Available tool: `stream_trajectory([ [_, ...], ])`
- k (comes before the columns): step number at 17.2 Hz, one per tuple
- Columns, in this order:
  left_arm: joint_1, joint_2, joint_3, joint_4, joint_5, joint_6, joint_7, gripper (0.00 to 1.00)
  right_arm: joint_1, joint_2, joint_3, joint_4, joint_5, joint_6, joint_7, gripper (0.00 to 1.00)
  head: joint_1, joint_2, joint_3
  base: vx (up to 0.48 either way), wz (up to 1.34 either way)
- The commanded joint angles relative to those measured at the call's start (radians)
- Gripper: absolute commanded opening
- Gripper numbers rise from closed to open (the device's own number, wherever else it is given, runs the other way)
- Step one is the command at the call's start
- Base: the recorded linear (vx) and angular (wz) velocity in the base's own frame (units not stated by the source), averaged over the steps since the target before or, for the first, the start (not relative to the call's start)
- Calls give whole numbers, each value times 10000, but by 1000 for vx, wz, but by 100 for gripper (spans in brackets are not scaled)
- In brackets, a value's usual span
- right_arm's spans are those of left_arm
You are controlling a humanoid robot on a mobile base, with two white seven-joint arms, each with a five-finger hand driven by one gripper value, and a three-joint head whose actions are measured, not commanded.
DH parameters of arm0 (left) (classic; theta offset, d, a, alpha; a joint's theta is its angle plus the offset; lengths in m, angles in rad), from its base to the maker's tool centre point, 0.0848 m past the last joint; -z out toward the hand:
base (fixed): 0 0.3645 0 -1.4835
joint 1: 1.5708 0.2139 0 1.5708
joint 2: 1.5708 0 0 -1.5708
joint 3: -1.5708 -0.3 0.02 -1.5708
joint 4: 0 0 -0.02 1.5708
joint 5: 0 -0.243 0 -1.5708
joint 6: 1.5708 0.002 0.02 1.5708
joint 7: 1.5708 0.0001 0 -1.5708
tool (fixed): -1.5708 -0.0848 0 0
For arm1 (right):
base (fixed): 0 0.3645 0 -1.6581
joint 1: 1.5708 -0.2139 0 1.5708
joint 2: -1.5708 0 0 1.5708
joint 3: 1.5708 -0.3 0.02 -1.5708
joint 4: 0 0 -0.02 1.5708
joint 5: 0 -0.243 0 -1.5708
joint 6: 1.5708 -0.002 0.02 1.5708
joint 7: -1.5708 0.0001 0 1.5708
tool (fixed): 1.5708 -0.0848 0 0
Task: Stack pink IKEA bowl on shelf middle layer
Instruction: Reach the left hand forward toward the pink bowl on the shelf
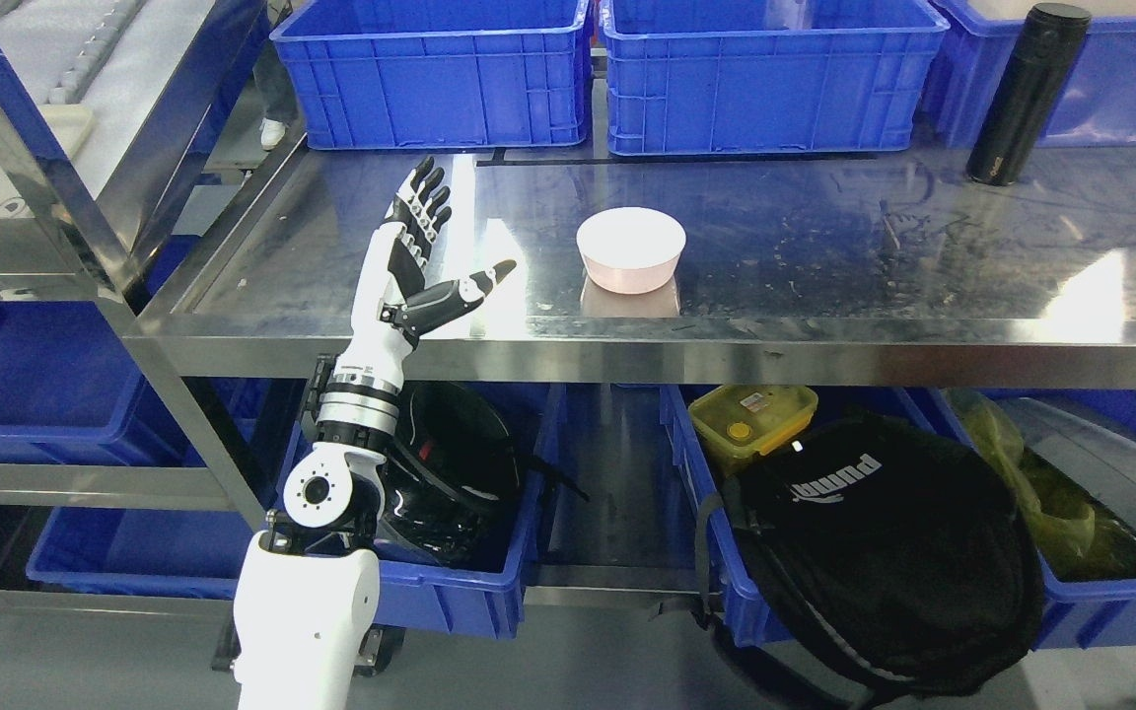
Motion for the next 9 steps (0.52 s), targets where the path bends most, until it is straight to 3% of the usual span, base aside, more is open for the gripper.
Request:
stream_trajectory([
  [1, 170, 175, -456, -58, -2, -73, -37, 100, 214, -175, 0, -174, 0, 5, -65, 100, 0, 0, 0, 51, 116],
  [5, -637, 175, -705, -42, -170, -90, -205, 100, 214, -175, 0, -174, 0, 5, -65, 100, 0, 0, 0, 40, 15],
  [6, -1158, 180, -827, 3, -900, 2, -418, 100, 214, -175, 0, -174, 0, 5, -65, 100, 0, 0, 0, 23, -89],
  [9, -1883, 1469, -1685, 81, -3462, 125, -1338, 100, 214, -175, 0, -174, 0, 5, -65, 100, 0, 0, 0, 4, -17],
])
